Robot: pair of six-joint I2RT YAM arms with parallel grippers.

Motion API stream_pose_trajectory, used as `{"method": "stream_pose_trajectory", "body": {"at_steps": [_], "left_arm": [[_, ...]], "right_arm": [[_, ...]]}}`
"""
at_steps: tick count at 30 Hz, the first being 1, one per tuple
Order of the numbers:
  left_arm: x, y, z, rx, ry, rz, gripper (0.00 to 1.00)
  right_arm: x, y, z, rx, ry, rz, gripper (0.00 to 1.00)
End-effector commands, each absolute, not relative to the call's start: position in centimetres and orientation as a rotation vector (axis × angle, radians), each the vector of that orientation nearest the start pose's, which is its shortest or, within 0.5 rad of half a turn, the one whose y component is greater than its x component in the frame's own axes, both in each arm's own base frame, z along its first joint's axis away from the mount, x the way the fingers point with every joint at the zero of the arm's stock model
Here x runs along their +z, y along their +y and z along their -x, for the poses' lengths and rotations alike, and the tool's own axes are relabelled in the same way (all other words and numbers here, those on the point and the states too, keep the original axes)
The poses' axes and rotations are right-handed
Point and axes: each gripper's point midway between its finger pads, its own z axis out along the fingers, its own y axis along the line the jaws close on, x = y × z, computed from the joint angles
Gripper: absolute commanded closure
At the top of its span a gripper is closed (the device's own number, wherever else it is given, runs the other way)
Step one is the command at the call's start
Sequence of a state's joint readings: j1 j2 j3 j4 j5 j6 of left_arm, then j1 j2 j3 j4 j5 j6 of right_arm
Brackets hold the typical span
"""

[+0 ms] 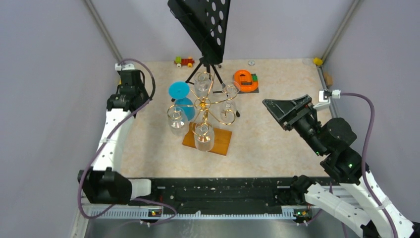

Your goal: Take the wine glass off the wine glass rack

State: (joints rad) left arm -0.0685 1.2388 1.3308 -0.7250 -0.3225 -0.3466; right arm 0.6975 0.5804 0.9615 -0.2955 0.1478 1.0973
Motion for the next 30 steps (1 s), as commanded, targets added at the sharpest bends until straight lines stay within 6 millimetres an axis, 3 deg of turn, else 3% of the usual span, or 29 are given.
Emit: {"method": "stream_pose_trajectory", "body": {"at_steps": [1,9,18,22,27,30], "left_arm": [[24.7,2.7,-36.7,-0.050,2.128,0.526,1.00],[19.1,3.6,-37.3,-0.119,2.288,0.521,1.00],[16.0,7.0,-38.1,0.014,2.402,0.635,1.00],[13.6,7.0,-38.1,0.012,2.460,0.659,1.00],[12.4,7.0,-38.2,0.015,2.482,0.681,1.00],[12.2,7.1,-38.3,0.020,2.483,0.700,0.89]], "right_arm": [[40.5,16.9,-18.3,1.283,1.592,-0.410,0.24],[39.9,17.0,-17.8,1.333,1.608,-0.447,0.26],[37.0,18.6,-18.6,1.358,1.701,-0.490,0.27],[36.6,19.5,-19.0,1.349,1.748,-0.480,0.27],[36.8,20.0,-19.4,1.340,1.767,-0.467,0.27],[36.7,20.1,-19.5,1.330,1.773,-0.459,0.27]]}}
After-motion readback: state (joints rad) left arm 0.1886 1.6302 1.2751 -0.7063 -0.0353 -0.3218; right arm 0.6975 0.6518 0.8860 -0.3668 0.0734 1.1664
